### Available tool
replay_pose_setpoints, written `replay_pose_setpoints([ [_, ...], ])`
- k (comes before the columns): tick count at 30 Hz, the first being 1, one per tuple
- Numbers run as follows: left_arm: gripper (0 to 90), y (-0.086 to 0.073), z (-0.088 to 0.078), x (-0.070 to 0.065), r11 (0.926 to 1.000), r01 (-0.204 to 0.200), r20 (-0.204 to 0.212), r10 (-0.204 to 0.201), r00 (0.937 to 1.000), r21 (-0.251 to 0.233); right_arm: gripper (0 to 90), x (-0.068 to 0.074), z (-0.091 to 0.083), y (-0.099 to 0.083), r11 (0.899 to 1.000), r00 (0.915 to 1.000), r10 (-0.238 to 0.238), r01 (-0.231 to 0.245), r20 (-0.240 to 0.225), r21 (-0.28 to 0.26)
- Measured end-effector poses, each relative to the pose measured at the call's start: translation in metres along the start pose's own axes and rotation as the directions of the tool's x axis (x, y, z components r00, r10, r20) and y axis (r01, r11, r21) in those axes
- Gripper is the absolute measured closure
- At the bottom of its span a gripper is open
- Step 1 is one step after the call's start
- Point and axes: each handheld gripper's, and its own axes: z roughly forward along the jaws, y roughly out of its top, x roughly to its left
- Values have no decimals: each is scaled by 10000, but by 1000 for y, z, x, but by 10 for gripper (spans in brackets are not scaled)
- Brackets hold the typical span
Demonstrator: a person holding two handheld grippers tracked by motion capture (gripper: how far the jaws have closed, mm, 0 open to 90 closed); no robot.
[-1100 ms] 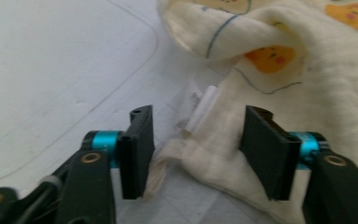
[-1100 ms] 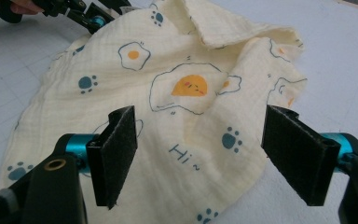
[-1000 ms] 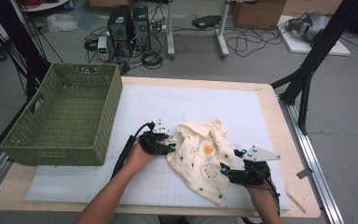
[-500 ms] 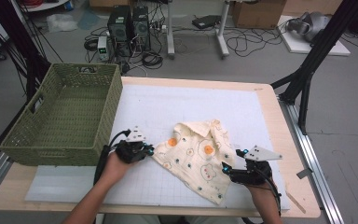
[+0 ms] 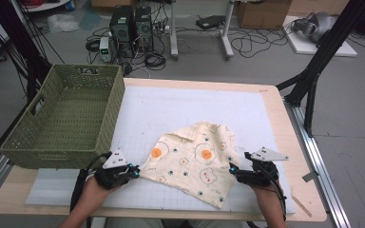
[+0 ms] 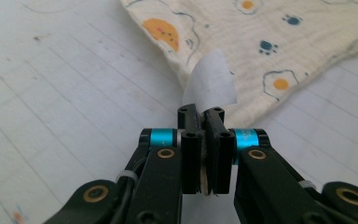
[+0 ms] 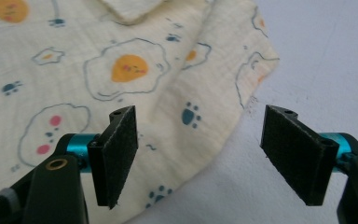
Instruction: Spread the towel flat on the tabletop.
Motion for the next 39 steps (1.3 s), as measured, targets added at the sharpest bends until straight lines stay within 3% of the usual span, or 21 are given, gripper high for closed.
replay_pose_setpoints([
  [3, 853, -6, -7, -7, 9999, -115, 147, 113, 9998, 90, 284, -3, 4, -1, 9991, 9992, 346, -350, 180, 223],
  [7, 819, -9, -13, -8, 10000, -17, 285, 14, 9996, 98, 309, -5, 8, -2, 9984, 9983, 413, -428, 402, 375],
  [8, 761, -7, -13, -7, 10000, 22, 206, -24, 9998, 90, 320, -5, 9, -2, 9981, 9981, 469, -485, 408, 371],
  [9, 605, -5, -12, -5, 10000, 72, 91, -72, 9999, 28, 321, -8, 10, -2, 9975, 9973, 631, -643, 376, 308],
  [10, 549, 1, -11, 0, 9989, 383, -38, -385, 9993, -261, 321, -9, 11, -2, 9967, 9966, 734, -745, 378, 309],
  [12, 496, 11, -8, 5, 9971, 444, -155, -455, 9988, -619, 320, -10, 10, -3, 9964, 9961, 798, -808, 389, 254],
  [17, 455, 32, 5, 13, 9941, 186, -265, -216, 9994, -1069, 318, -11, 9, -3, 9966, 9965, 785, -792, 278, 222],
  [20, 429, 54, 25, 19, 9891, 140, -165, -166, 9997, -1463, 318, -9, 9, -3, 9973, 9974, 705, -707, 125, 197],
  [22, 423, 59, 30, 20, 9884, 108, -146, -132, 9998, -1517, 317, -9, 8, -3, 9976, 9976, 677, -679, 122, 168],
  [23, 423, 72, 44, 21, 9854, 82, 11, -81, 10000, -1703, 316, -10, 8, -2, 9973, 9974, 713, -715, 118, 146],
  [26, 420, 82, 57, 22, 9869, 8, 117, 11, 9999, -1616, 315, -11, 7, -2, 9971, 9971, 762, -762, 56, 46],
  [28, 420, 95, 75, 23, 9911, -353, 59, 363, 9993, -1285, 314, -11, 6, -2, 9970, 9970, 777, -777, 43, 11],
  [30, 418, 101, 85, 22, 9918, -464, -2, 467, 9989, -1190, 312, -12, 6, -2, 9969, 9969, 784, -784, 26, -50],
  [33, 400, 103, 96, 24, 9918, -465, -132, 452, 9989, -1190, 311, -10, 5, -2, 9970, 9970, 767, -767, -43, -58],
  [34, 400, 104, 105, 25, 9946, -588, -377, 557, 9977, -853, 311, -10, 5, -2, 9972, 9972, 753, -753, -39, -45],
  [39, 403, 106, 123, 25, 9969, -680, -613, 654, 9960, -407, 312, -10, 6, -1, 9979, 9979, 651, -651, -53, -56],
])
